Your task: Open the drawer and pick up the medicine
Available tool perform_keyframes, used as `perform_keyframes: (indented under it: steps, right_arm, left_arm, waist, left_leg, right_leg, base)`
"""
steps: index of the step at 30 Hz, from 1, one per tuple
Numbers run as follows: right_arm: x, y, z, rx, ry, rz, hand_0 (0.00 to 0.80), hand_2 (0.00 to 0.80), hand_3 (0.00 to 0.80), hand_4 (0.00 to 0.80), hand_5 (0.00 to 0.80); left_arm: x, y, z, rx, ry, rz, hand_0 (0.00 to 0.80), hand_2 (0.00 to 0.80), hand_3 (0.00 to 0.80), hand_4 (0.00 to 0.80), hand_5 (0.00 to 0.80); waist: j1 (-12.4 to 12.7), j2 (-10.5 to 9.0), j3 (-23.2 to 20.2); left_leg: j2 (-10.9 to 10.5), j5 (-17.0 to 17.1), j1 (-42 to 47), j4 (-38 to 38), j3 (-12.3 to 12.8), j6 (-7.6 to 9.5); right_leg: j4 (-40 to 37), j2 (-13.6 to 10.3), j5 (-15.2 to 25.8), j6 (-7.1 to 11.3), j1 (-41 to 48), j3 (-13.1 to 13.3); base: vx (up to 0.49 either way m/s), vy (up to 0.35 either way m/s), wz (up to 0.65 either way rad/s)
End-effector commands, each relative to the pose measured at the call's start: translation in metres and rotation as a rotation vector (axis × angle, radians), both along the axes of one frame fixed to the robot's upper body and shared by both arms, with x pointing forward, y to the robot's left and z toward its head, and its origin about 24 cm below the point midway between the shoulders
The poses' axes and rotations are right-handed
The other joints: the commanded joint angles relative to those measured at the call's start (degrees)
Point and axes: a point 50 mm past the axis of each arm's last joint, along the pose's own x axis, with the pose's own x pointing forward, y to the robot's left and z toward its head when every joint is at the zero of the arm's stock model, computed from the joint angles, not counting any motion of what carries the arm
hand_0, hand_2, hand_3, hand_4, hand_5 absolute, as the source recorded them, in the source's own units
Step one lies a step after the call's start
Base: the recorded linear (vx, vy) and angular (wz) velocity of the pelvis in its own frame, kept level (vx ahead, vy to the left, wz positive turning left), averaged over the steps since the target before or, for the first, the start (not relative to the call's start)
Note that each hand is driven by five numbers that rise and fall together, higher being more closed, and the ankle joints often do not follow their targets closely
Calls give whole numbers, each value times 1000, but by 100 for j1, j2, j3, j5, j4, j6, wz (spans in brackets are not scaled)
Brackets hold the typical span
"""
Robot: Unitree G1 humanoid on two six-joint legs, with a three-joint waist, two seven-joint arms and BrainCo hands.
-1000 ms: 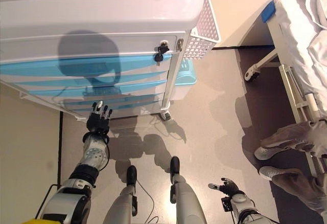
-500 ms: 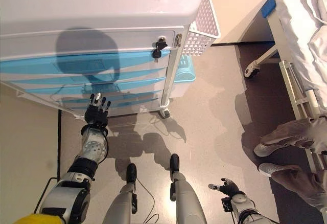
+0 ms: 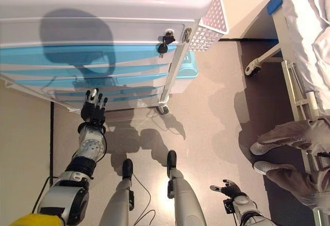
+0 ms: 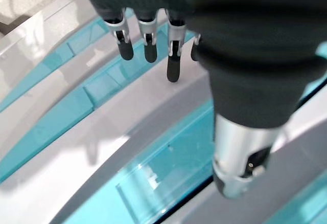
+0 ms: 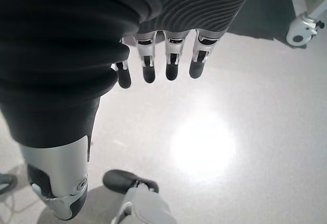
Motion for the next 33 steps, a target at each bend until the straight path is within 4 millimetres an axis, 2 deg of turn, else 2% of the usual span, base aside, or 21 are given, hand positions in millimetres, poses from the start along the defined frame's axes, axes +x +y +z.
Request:
perform_keyframes:
  steps: [1,2,5,7,8,10,14,22,23,33]
  right_arm:
    - [-6,-11,2,-36,11,26,0,0,0,0,0]
    - [-5,-10,2,-32,5,30,0,0,0,0,0]
    - [-5,-11,2,-36,7,29,0,0,0,0,0]
    - [-5,-12,2,-37,7,29,0,0,0,0,0]
    - [-5,-13,3,-38,6,30,0,0,0,0,0]
    - [-5,-13,3,-38,4,30,0,0,0,0,0]
    - [-6,-17,4,-41,5,29,0,0,0,0,0]
    - [-9,-20,4,-46,12,26,0,0,0,0,0]
    - [-9,-20,4,-46,13,26,0,0,0,0,0]
    - [-13,-24,4,-53,24,25,0,0,0,0,0]
  left_arm:
    - [18,-5,65,61,-260,-45,307,307,307,307,307]
    - [19,-6,65,57,-262,-51,367,367,367,367,367]
    - [19,-7,65,55,-268,-61,402,402,402,402,402]
    - [18,-8,65,56,-270,-63,376,376,376,376,376]
    - [18,-9,65,52,-277,-73,270,270,270,270,270]
    - [18,-11,64,53,-277,-84,238,238,238,238,238]
    - [19,-11,66,74,-286,-102,110,110,110,110,110]
    - [19,-13,67,79,-292,-116,50,50,50,50,50]
    - [19,-14,67,79,-292,-118,0,0,0,0,0]
    - [20,-16,77,89,-337,-133,0,0,0,0,0]
  waist:
    - [-116,78,-53]
    - [-116,89,-40]
    - [-110,107,-19]
    - [-110,111,-17]
    - [-107,115,-17]
    - [-110,116,-16]
    - [-116,123,-27]
    - [-128,155,-59]
    - [-128,161,-63]
    - [-137,192,-104]
  left_leg:
    - [-241,-335,-342,416,-265,271]
    - [-243,-336,-352,424,-262,275]
    - [-251,-338,-363,429,-259,276]
    - [-253,-336,-368,434,-258,276]
    - [-255,-334,-373,436,-260,275]
    - [-261,-337,-390,450,-253,276]
    - [-272,-347,-432,489,-255,270]
    - [-278,-348,-491,519,-260,249]
    - [-279,-348,-499,523,-262,249]
    - [-281,-351,-527,549,-265,237]
  right_leg:
    - [78,15,12,246,53,-20]
    - [90,12,15,244,48,-22]
    - [87,7,18,244,46,-20]
    - [88,9,18,241,46,-18]
    - [90,12,19,238,40,-15]
    - [91,11,22,236,36,-14]
    - [108,2,31,230,9,-18]
    - [109,4,36,218,-17,-20]
    - [113,3,37,220,-26,-19]
    - [110,14,45,223,-52,15]
  base:
    - [0,0,0]
    - [0,0,0]
    - [0,0,0]
    - [0,0,0]
    - [0,0,0]
    - [0,0,0]
    - [0,0,0]
    - [0,0,0]
    - [0,0,0]
    - [0,0,0]
